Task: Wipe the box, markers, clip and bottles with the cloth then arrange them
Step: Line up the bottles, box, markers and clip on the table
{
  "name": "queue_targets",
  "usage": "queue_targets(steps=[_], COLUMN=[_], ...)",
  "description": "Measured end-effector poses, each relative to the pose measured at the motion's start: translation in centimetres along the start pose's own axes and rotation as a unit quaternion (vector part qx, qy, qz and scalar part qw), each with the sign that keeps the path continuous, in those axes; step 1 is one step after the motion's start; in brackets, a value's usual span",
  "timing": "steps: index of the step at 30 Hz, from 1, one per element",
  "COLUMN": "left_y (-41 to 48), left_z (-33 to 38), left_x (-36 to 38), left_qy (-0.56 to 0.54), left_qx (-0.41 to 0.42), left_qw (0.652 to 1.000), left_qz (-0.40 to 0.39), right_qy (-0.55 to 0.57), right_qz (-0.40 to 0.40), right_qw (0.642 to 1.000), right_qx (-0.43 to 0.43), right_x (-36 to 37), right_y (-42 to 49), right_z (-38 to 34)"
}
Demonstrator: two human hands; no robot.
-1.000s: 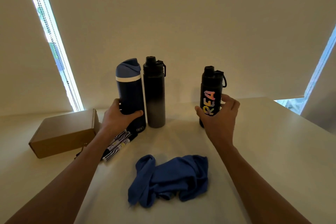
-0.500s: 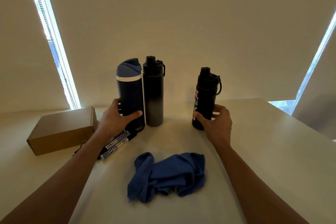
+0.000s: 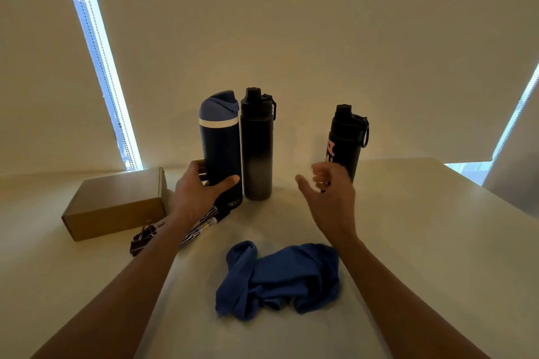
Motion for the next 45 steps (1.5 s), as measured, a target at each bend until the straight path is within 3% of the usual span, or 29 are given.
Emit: queue_targets(steps=[4, 12, 24, 38, 45], left_y=[-0.2, 0.4, -0.5, -1.8, -1.2], left_z=[0.0, 0.2, 3.0, 9.5, 9.8], left_x=[-0.7, -0.6, 2.7, 10.7, 13.0], left_qy=[0.003, 0.017, -0.017, -0.026, -0.046], left_qx=[0.006, 0.015, 0.024, 0.054, 0.067], left_qw=[1.000, 1.000, 0.997, 0.990, 0.985], left_qz=[0.024, -0.002, -0.073, -0.126, -0.154], right_qy=[0.004, -0.027, -0.062, -0.080, -0.090], right_qz=[-0.122, -0.214, -0.131, -0.105, -0.118], right_qw=[0.991, 0.969, 0.985, 0.985, 0.983], right_qx=[0.047, 0.118, 0.097, 0.108, 0.112], right_x=[6.8, 13.7, 4.9, -4.6, -4.9], right_y=[-0.1, 2.0, 2.0, 4.3, 5.0], right_z=[1.1, 4.5, 5.5, 8.3, 9.9])
Point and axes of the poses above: each hand's wrist, its own y-axis towards the middle knuckle, its own x-axis out of the palm, z = x × y, the point moved 9 cm from there along y, towards the middle knuckle, and after that the axes turned 7 degrees about y, right-handed, at the moved point
